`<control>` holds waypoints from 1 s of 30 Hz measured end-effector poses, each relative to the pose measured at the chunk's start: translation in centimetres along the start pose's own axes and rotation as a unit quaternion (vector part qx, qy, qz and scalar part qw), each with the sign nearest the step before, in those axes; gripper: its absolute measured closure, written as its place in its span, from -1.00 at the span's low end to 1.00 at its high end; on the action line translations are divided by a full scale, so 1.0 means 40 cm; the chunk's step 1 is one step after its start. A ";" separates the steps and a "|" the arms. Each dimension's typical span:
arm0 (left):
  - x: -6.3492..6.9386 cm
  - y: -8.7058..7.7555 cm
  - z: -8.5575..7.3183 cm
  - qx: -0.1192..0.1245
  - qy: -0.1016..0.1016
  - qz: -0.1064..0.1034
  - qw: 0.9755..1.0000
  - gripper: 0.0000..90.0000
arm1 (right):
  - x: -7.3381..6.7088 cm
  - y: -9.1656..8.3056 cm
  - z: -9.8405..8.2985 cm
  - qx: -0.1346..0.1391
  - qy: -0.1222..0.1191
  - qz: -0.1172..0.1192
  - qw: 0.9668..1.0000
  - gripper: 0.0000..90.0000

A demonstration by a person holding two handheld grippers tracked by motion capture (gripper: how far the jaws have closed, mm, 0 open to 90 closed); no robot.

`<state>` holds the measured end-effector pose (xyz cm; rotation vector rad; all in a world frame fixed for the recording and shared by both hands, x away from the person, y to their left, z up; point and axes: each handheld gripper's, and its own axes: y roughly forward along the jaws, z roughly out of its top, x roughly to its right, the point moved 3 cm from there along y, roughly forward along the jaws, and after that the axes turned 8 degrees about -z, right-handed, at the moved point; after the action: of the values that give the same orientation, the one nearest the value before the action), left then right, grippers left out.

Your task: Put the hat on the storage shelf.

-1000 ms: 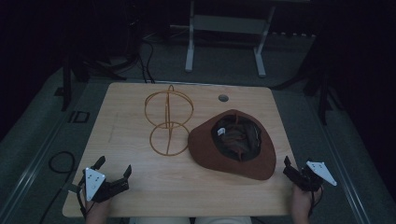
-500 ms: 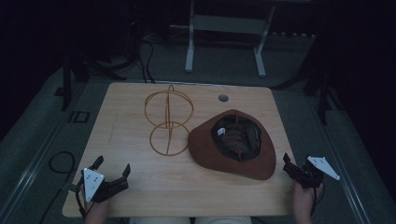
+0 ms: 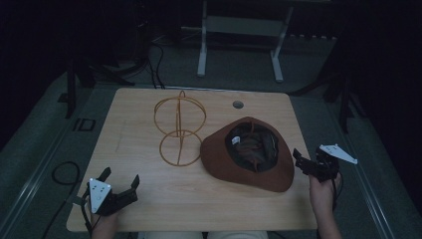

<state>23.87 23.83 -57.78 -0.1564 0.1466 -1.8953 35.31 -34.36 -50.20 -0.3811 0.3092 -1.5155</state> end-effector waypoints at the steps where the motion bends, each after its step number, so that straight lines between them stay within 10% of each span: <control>1: 0.000 0.000 0.000 0.000 0.000 0.000 1.000 -0.93 | -0.007 0.004 0.008 -0.002 -0.007 -0.001 1.000 -0.71; 8: 0.010 0.005 0.000 -0.013 -0.009 -0.017 1.000 -0.93 | -0.055 0.036 0.053 -0.005 -0.021 0.048 0.999 -0.69; 30: 0.043 -0.002 0.008 -0.048 0.021 -0.058 0.997 -0.93 | -0.155 0.210 0.102 -0.075 -0.089 0.087 0.989 -0.30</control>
<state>23.29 22.21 -57.40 -0.1934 0.2620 -2.0087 44.41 -27.83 -50.37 -0.5909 0.3074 -1.2815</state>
